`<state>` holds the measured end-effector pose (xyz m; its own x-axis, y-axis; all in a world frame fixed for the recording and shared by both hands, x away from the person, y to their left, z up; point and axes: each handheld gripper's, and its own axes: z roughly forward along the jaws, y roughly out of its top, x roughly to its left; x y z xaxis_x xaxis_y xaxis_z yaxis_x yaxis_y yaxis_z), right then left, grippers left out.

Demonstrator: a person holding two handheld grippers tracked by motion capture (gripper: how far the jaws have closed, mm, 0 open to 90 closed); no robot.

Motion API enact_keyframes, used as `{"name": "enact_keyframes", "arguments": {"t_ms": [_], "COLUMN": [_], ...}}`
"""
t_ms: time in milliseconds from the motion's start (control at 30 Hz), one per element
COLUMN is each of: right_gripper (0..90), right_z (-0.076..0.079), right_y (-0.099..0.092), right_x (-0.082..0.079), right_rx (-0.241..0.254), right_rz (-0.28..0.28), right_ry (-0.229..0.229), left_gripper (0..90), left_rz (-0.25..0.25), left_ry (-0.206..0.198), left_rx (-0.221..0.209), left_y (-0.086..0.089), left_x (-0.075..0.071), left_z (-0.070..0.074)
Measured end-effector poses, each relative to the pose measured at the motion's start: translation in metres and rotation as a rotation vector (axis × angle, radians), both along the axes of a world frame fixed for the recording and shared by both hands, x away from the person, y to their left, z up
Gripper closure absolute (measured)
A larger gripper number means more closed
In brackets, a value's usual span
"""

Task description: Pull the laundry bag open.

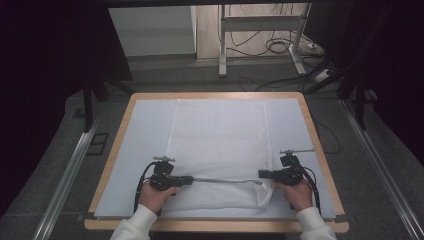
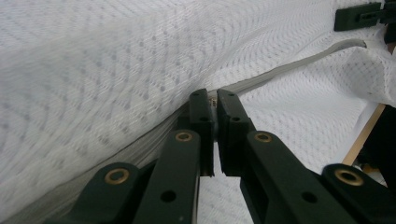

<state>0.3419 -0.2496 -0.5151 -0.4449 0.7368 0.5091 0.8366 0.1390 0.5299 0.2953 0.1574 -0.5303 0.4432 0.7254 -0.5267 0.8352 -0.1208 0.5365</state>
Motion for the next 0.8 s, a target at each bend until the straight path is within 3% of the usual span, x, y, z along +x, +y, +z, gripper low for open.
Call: {"name": "enact_keyframes", "arguments": {"t_ms": [800], "right_gripper": [88.9], "right_z": [0.000], "right_y": [0.000], "right_x": [0.000], "right_rx": [-0.003], "right_rz": [0.001], "right_ry": [0.001], "left_gripper": [86.8], "left_rz": [0.030], "left_ry": [0.003], "left_rx": [0.000], "left_y": [0.023], "left_x": [-0.008], "left_z": [0.001]}}
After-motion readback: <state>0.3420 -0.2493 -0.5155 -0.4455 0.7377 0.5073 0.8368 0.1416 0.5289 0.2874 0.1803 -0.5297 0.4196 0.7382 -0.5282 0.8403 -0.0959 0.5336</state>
